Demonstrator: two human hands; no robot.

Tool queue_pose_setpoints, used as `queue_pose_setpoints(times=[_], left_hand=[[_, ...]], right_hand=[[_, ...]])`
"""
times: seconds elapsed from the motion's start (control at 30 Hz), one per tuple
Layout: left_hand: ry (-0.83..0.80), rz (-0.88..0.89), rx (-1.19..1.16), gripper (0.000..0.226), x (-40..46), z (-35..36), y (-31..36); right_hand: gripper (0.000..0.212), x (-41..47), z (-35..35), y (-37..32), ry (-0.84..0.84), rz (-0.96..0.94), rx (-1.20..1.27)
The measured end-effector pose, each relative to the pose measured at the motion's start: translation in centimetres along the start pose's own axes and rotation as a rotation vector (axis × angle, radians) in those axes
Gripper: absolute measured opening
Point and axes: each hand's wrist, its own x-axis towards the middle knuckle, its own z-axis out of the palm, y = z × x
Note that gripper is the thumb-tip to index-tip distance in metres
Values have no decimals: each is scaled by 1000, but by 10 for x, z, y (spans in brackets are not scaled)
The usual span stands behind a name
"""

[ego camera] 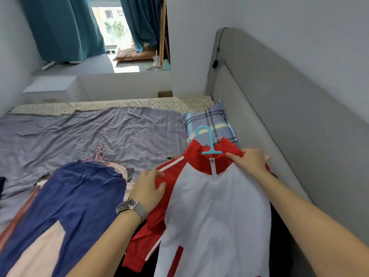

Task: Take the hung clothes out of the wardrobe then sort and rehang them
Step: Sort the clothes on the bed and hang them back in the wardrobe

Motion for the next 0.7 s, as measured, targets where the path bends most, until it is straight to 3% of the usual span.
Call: queue_pose_setpoints(times=[0.13, 0.23, 0.3, 0.5, 0.63, 0.7], left_hand=[[0, -78, -47, 19, -11, 18, -29], [-22, -109, -45, 18, -13, 23, -49], [-35, -153, -38, 19, -9, 23, -59], [-30, -206, -46, 22, 17, -8, -106], [-50, -281, -19, 30, 29, -57, -175], [-76, -320, 6, 34, 38, -86, -219]], right_hand=[[40, 31, 46, 18, -48, 34, -143], [72, 25, 75, 21, -171, 17, -371], [84, 14, 91, 3, -265, -89, -427], [80, -9, 114, -126, -374, -427, -62], [83, -28, 139, -222, -530, -488, 192], [83, -38, 158, -267, -577, -470, 162]])
